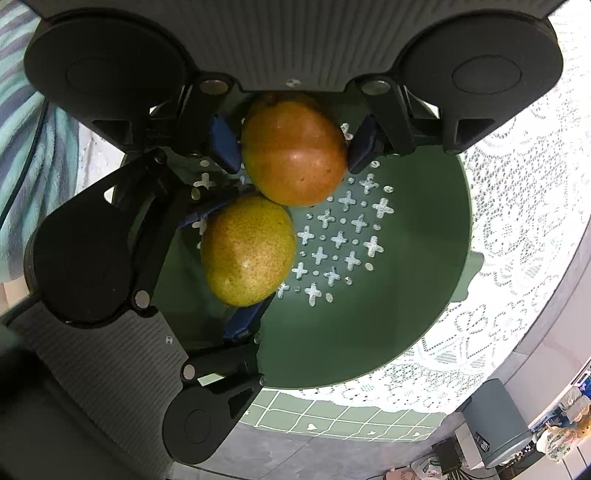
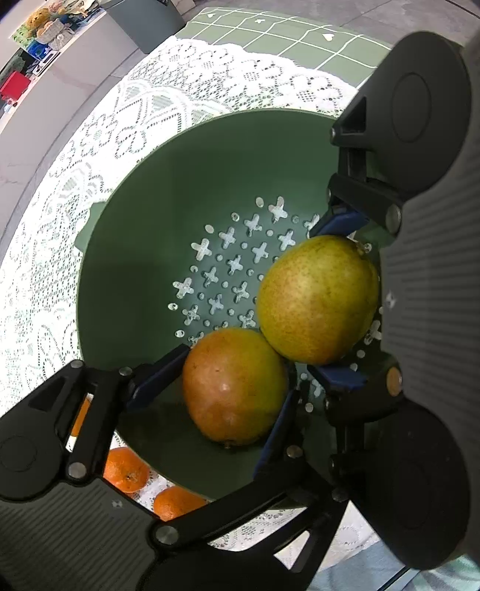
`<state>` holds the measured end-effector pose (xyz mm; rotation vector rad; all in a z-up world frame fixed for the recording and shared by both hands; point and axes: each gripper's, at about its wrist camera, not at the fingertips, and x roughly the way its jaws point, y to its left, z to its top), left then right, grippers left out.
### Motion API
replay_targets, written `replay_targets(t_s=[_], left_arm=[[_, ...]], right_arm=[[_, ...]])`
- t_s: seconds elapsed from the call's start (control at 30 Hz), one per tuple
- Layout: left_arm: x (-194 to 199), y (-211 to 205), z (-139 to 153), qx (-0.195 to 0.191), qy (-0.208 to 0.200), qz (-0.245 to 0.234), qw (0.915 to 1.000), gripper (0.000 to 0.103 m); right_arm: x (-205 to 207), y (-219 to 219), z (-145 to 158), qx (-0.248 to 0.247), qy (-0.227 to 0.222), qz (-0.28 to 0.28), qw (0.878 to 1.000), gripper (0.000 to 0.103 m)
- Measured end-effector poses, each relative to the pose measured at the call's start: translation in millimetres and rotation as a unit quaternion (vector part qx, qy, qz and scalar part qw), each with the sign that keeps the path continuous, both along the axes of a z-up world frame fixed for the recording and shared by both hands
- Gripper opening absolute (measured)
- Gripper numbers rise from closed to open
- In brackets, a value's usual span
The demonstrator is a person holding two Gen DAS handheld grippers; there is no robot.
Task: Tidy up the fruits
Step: 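Open the left gripper over the colander while the right gripper releases the pear inside, then withdraw both grippers from the colander back toward the remaining fruit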
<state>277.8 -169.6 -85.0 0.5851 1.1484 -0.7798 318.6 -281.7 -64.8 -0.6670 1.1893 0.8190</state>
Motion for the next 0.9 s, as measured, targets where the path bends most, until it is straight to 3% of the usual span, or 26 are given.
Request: replay_targets(t_s=[0.6, 0.9], left_arm=[[-23, 9, 38, -0.028, -0.028, 0.006, 0.9992, 0.077], [-57, 36, 73, -0.037, -0.083, 0.01, 0.9958, 0.077]], right_arm=[[-20, -10, 39, 0.024, -0.029, -0.034, 0.999, 0.075], [-53, -18, 72, 0.062, -0.068, -0.055, 0.994, 0.079]])
